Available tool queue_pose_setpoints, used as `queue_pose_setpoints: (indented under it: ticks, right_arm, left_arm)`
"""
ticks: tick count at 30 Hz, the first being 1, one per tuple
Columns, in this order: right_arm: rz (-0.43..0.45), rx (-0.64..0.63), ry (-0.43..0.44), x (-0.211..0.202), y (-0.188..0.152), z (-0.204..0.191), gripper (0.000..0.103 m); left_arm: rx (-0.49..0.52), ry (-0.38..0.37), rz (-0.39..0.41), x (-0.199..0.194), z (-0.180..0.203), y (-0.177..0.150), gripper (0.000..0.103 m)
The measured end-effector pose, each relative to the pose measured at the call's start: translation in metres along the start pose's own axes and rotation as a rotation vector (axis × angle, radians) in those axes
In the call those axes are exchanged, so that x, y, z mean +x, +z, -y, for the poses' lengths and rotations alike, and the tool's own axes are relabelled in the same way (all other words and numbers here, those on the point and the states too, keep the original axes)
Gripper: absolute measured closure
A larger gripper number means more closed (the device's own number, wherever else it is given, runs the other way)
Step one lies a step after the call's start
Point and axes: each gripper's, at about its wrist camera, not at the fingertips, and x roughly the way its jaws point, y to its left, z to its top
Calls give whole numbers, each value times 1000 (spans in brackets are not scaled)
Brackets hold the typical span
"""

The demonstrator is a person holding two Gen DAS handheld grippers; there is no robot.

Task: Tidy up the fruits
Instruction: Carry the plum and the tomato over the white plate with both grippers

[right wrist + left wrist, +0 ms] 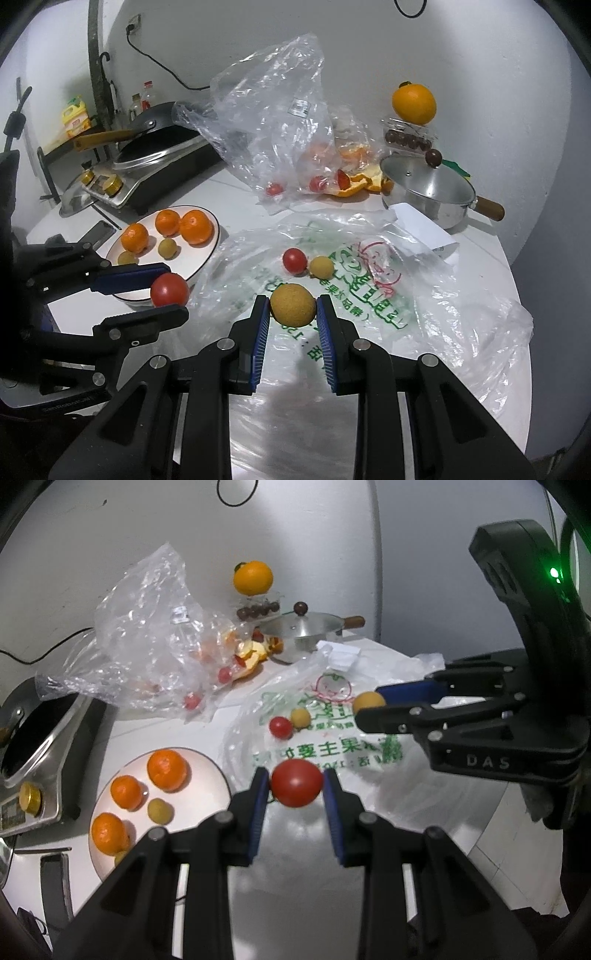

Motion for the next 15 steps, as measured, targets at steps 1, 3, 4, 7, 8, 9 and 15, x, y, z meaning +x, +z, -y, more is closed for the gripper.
queue_pose_setpoints:
  ticks: [1,3,4,7,8,9,15]
  right_arm:
    - [-1,-2,0,0,0,-2,75]
    - [-4,-6,3,1,0,-7,75]
    - [-6,-8,4,1,0,-9,75]
    - [-13,-19,8,3,2,-16,75]
    - [-16,-23,10,5,2,-19,75]
    - [-18,-27,11,6,3,-22,75]
    - [-32,-52,25,15,6,-41,75]
  left_arm:
    - [-3,1,1,-1,-2,-1,72]
    - [-9,4,3,-4,-5,-4,72]
    - [-14,5,4,-5,-8,-6,72]
    - [-28,10,4,-8,-15,-11,72]
    - [-32,11,3,-9,-17,-13,72]
    - [-38,13,2,-9,-20,-15,72]
    - [-72,30,-8,-13,-40,-30,72]
